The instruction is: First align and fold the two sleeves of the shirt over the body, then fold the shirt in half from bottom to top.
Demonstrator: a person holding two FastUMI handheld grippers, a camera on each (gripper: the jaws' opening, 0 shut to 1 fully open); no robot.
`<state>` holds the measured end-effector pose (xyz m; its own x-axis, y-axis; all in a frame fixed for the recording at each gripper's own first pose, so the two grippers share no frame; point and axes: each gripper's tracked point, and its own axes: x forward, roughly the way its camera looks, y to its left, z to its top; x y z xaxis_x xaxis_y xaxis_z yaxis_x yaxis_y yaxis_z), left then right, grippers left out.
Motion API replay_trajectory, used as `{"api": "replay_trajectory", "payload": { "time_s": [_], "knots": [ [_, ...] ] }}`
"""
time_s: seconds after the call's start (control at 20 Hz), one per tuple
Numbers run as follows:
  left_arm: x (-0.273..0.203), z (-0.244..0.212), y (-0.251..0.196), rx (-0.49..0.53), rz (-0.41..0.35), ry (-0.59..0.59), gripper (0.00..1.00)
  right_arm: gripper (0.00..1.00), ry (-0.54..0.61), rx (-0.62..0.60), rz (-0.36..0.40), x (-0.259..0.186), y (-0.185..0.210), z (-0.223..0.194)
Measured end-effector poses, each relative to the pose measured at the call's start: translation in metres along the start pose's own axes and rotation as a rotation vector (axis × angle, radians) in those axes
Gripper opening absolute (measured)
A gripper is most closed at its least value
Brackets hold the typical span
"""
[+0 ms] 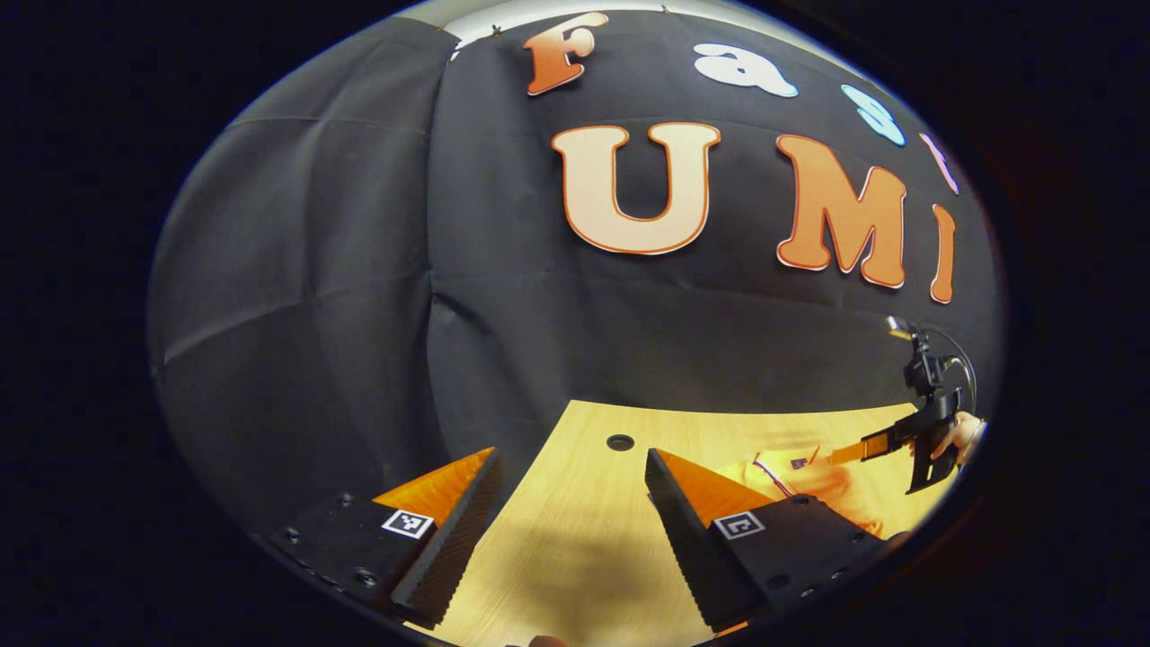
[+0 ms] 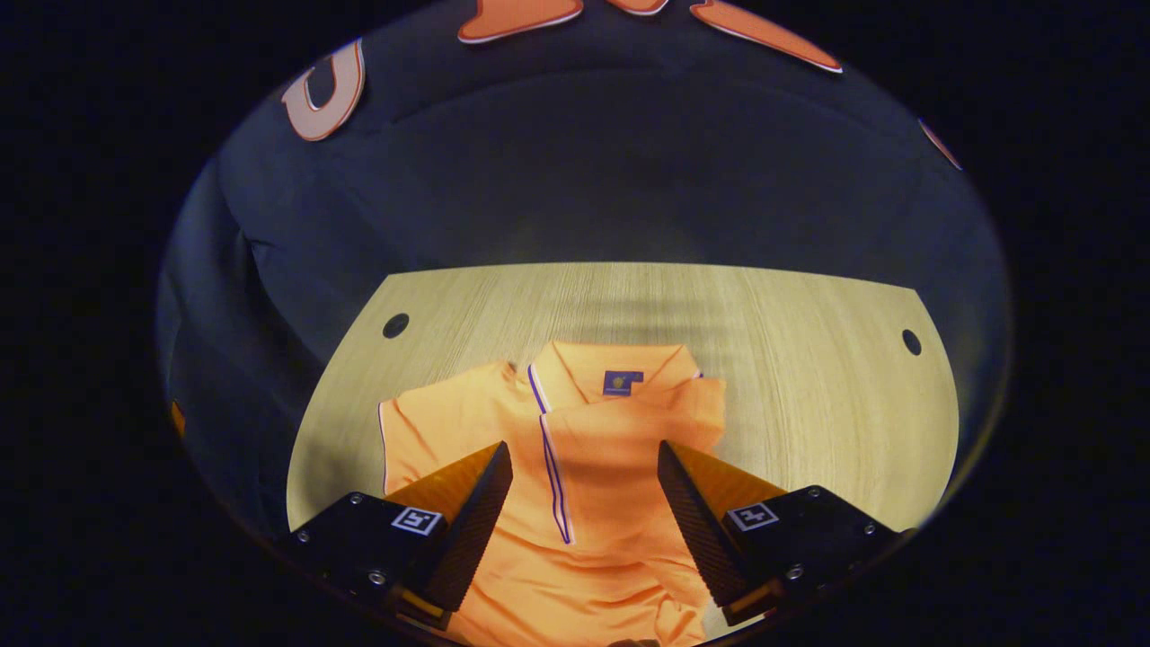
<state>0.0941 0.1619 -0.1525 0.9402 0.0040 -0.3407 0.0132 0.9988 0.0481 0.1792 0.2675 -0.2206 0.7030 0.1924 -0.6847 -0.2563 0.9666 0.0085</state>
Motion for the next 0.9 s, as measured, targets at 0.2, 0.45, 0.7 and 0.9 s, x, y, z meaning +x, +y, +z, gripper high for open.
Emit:
{"api": "replay_trajectory", "payload": {
  "time_s": [0.2,0.45,0.7,0.9],
  "knots": [
    [0.019,0.000,-0.043,0.013,-0.079,0.037,0.97,0.99,-0.160,0.005,-0.044,-0.052,-0.029,0.044],
    [0.050,-0.006,-0.073,0.041,-0.136,0.102,0.98,0.99,-0.302,0.014,-0.086,-0.105,-0.061,0.074],
    [0.085,-0.029,-0.107,-0.017,-0.180,0.231,0.97,0.98,-0.448,0.009,-0.083,-0.157,-0.079,0.099],
    [0.117,-0.070,-0.120,-0.047,-0.200,0.445,0.98,0.98,-0.491,-0.010,-0.070,-0.179,-0.089,0.106]
  ]
}}
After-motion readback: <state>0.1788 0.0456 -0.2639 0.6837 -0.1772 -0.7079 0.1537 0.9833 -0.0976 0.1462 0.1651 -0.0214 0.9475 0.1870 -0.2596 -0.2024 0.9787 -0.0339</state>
